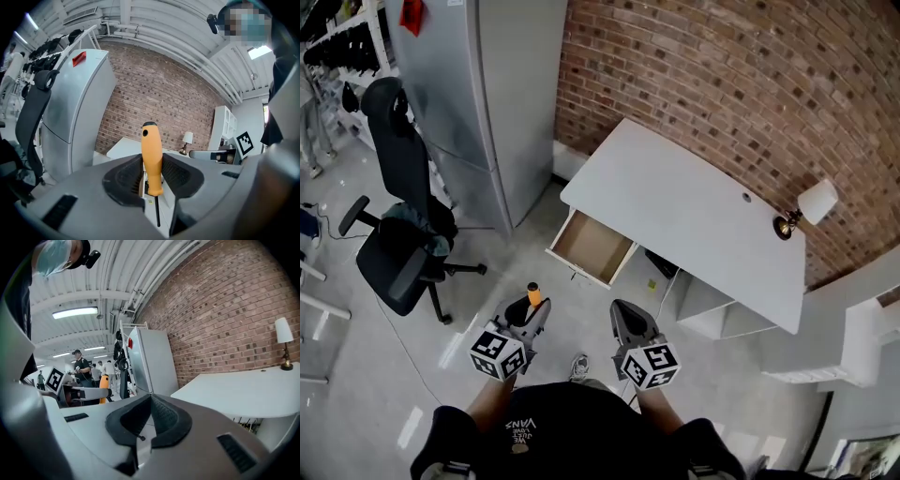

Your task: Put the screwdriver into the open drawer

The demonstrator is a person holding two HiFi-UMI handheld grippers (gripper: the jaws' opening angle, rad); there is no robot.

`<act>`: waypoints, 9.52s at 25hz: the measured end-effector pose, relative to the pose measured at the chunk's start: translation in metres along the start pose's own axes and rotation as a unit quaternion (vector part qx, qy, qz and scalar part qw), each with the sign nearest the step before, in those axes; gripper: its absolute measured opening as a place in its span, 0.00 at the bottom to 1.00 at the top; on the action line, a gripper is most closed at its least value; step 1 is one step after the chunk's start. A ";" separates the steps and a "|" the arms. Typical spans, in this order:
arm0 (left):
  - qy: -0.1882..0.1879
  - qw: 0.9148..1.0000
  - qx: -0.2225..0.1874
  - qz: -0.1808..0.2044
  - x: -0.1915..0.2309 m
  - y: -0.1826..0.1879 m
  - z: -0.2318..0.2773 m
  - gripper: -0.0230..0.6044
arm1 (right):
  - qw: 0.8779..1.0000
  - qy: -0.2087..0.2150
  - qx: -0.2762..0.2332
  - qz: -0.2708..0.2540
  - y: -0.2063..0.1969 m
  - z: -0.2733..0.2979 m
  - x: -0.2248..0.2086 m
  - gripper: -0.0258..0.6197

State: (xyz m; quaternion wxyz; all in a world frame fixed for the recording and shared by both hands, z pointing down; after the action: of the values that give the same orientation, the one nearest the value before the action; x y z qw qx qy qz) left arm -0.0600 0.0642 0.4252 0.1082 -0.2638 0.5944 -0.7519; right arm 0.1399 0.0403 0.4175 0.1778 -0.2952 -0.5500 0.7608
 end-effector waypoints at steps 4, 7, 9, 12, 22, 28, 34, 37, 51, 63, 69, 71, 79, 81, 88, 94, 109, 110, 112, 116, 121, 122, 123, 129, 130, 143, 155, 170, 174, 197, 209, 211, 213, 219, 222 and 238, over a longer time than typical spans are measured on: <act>0.021 1.000 0.005 -0.006 -0.007 -0.004 0.032 0.23 | 1.000 0.029 0.011 0.000 0.001 0.006 -0.026 0.03; 0.032 0.999 0.003 -0.011 -0.014 -0.008 0.051 0.23 | 0.999 0.041 0.024 0.001 -0.005 0.008 -0.045 0.03; 0.033 0.999 0.009 -0.012 -0.017 -0.011 0.061 0.23 | 0.999 0.043 0.030 0.007 -0.008 0.010 -0.055 0.03; 0.036 0.999 0.019 -0.014 -0.011 -0.014 0.074 0.23 | 0.998 0.045 0.035 0.015 -0.010 0.017 -0.064 0.03; 0.006 0.998 0.046 -0.048 0.046 -0.028 0.136 0.23 | 0.998 0.020 0.053 0.023 -0.016 0.067 -0.084 0.03; -0.020 0.995 0.077 -0.062 0.090 -0.046 0.189 0.23 | 0.997 -0.009 0.067 0.034 -0.021 0.105 -0.100 0.03; -0.037 0.991 0.096 -0.083 0.125 -0.079 0.238 0.23 | 0.995 -0.032 0.082 0.048 -0.032 0.136 -0.116 0.03; -0.041 0.990 0.105 -0.088 0.141 -0.098 0.262 0.23 | 0.994 -0.035 0.094 0.052 -0.043 0.153 -0.124 0.03; -0.033 0.984 0.134 -0.116 0.204 -0.169 0.342 0.23 | 0.990 -0.040 0.116 0.067 -0.078 0.210 -0.144 0.03; -0.023 0.971 0.204 -0.121 0.237 -0.234 0.395 0.23 | 0.986 -0.032 0.142 0.079 -0.110 0.235 -0.148 0.03; -0.013 0.956 0.258 -0.140 0.248 -0.261 0.415 0.23 | 0.985 -0.038 0.141 0.088 -0.109 0.249 -0.153 0.03; -0.011 0.948 0.286 -0.141 0.250 -0.274 0.420 0.23 | 0.985 -0.040 0.139 0.090 -0.108 0.251 -0.153 0.03; -0.018 0.919 0.376 -0.118 0.251 -0.303 0.439 0.23 | 0.983 -0.047 0.147 0.100 -0.112 0.255 -0.149 0.03; -0.015 0.914 0.390 -0.110 0.252 -0.306 0.440 0.23 | 0.982 -0.049 0.151 0.102 -0.113 0.255 -0.150 0.03; -0.001 0.884 0.461 -0.077 0.257 -0.324 0.443 0.23 | 0.982 -0.051 0.148 0.104 -0.116 0.261 -0.151 0.03; 0.016 0.883 0.467 -0.056 0.262 -0.330 0.446 0.23 | 0.981 -0.054 0.151 0.108 -0.120 0.261 -0.153 0.03; 0.046 0.888 0.452 -0.076 0.269 -0.330 0.448 0.23 | 0.980 -0.063 0.154 0.110 -0.125 0.256 -0.158 0.03; 0.047 0.888 0.450 -0.075 0.270 -0.328 0.447 0.23 | 0.980 -0.063 0.155 0.109 -0.125 0.256 -0.158 0.03; 0.045 0.893 0.442 -0.073 0.270 -0.326 0.447 0.23 | 0.980 -0.062 0.155 0.110 -0.125 0.255 -0.157 0.03; 0.037 0.902 0.425 -0.058 0.266 -0.322 0.445 0.23 | 0.981 -0.058 0.153 0.108 -0.122 0.253 -0.155 0.03; 0.039 0.911 0.409 -0.040 0.261 -0.313 0.439 0.23 | 0.982 -0.049 0.153 0.103 -0.118 0.247 -0.152 0.03; 0.040 0.913 0.403 -0.037 0.261 -0.312 0.438 0.23 | 0.982 -0.048 0.153 0.102 -0.117 0.246 -0.152 0.03; 0.041 0.916 0.398 -0.035 0.261 -0.310 0.437 0.23 | 0.982 -0.047 0.153 0.101 -0.117 0.245 -0.152 0.03; 0.050 0.930 0.364 -0.031 0.259 -0.298 0.429 0.13 | 0.983 -0.039 0.155 0.089 -0.117 0.234 -0.151 0.03; 0.050 0.932 0.358 -0.030 0.258 -0.295 0.426 0.11 | 0.983 -0.037 0.155 0.086 -0.118 0.232 -0.150 0.03; 0.050 0.967 0.249 -0.030 0.228 -0.215 0.372 0.05 | 0.988 0.002 0.140 0.059 -0.099 0.208 -0.130 0.03; 0.046 0.986 0.163 0.002 0.178 -0.143 0.306 0.05 | 0.991 0.020 0.132 0.026 -0.079 0.175 -0.123 0.03; 0.064 0.994 0.084 -0.001 0.124 -0.071 0.217 0.05 | 0.993 0.037 0.108 0.014 -0.056 0.129 -0.097 0.03; 0.067 0.995 0.074 0.003 0.108 -0.056 0.199 0.05 | 0.994 0.049 0.098 0.008 -0.047 0.123 -0.089 0.03; 0.080 0.994 0.044 0.056 0.043 0.005 0.125 0.05 | 0.997 0.071 0.041 -0.009 0.003 0.084 -0.076 0.03; 0.091 0.992 0.026 0.081 0.029 0.022 0.103 0.05 | 0.996 0.075 0.032 -0.022 0.011 0.078 -0.071 0.03; 0.090 0.992 0.021 0.082 0.027 0.025 0.101 0.05 | 0.997 0.071 0.028 -0.023 0.014 0.077 -0.071 0.03; 0.092 0.993 0.012 0.078 0.026 0.029 0.098 0.05 | 0.997 0.070 0.024 -0.021 0.015 0.076 -0.071 0.03; 0.098 0.992 0.006 0.079 0.021 0.031 0.091 0.05 | 0.997 0.068 0.021 -0.014 0.014 0.071 -0.070 0.03; 0.099 0.992 0.001 0.078 0.018 0.033 0.088 0.05 | 0.997 0.068 0.020 -0.012 0.013 0.070 -0.068 0.03; 0.102 0.993 -0.001 0.065 0.027 0.023 0.079 0.05 | 0.997 0.068 0.025 -0.021 0.007 0.076 -0.060 0.03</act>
State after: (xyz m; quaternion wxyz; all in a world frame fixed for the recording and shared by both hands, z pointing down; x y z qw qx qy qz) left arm -0.0447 -0.0208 0.4225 0.0951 -0.1467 0.6192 -0.7655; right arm 0.1369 -0.0528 0.4426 0.2378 -0.3299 -0.5236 0.7487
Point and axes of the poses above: the fingertips, and each gripper's own axes: z forward along the fingers, x to its left, y out of its top, the point moved 4 cm from there along -z, backward along the fingers, and after that the axes turned 3 degrees about z, right-handed, at the moved point
